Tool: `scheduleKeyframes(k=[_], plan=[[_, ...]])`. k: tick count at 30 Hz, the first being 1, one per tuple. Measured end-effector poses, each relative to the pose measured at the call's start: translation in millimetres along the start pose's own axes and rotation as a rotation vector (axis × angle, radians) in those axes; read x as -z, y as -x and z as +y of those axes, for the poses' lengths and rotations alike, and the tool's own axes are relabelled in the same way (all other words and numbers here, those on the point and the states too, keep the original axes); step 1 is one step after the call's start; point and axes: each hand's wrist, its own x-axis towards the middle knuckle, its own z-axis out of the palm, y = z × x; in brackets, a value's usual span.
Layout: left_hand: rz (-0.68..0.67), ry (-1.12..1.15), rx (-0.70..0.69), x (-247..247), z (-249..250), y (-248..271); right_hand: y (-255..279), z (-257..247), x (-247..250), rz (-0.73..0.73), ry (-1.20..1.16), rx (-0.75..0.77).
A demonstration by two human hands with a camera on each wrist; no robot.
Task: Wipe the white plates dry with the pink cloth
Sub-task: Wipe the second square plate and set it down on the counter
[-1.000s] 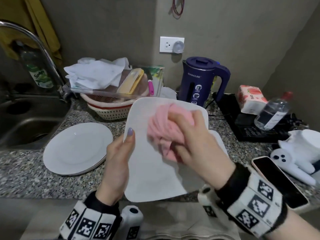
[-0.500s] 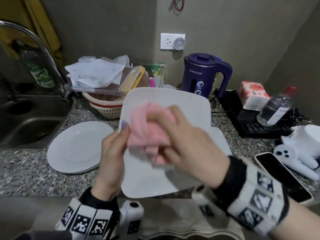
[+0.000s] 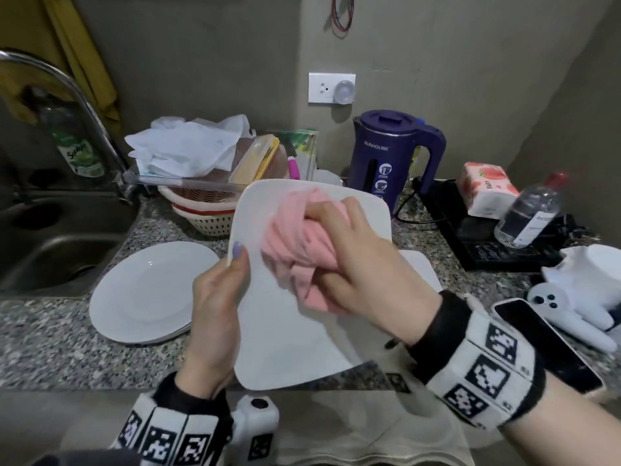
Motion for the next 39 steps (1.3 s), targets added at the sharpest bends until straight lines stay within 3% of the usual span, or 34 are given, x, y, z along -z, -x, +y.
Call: scheduleKeyframes(k=[3, 6, 9, 12, 15, 19, 21, 27, 32, 35, 37, 39], plan=[[-0.002, 0.008, -0.022, 2, -1, -1, 3, -18, -10, -0.018, -0.088, 0.083], [-0.002, 0.071, 0.010, 2, 8, 2, -1, 12, 5, 0.174, -0.140, -0.117], [0.016, 0.064, -0.003, 1, 9, -1, 12, 37, 3, 0.212, -0.130, -0.268], [0.052, 0.036, -0.008, 2, 2, -9, 31, 0, -27, 0.001, -0.333, -0.113], [0.052, 0.068, 0.041, 5, 1, -11, 47, -27, -44, -0.254, -0.308, 0.085], [0.074, 0.042, -0.014, 10, 7, -6, 65, 22, -25, -0.316, -0.078, -0.096], [0.073, 0.018, -0.013, 9, 4, -4, 71, 37, -17, -0.280, 0.012, -0.184], [0.091, 0.029, -0.001, 7, 0, -9, 54, -23, -33, -0.286, -0.175, 0.105], [0.064, 0.045, -0.052, 13, 5, -10, 57, 39, -1, -0.177, -0.016, -0.137], [0.049, 0.002, -0.069, 5, 8, -12, 40, 14, -2, -0.163, -0.091, -0.031], [0.025, -0.019, -0.097, -3, 9, -9, 18, -7, -1, -0.037, -0.166, 0.062], [0.020, -0.029, -0.099, -7, 9, -4, -5, -6, 13, 0.149, -0.180, 0.038]])
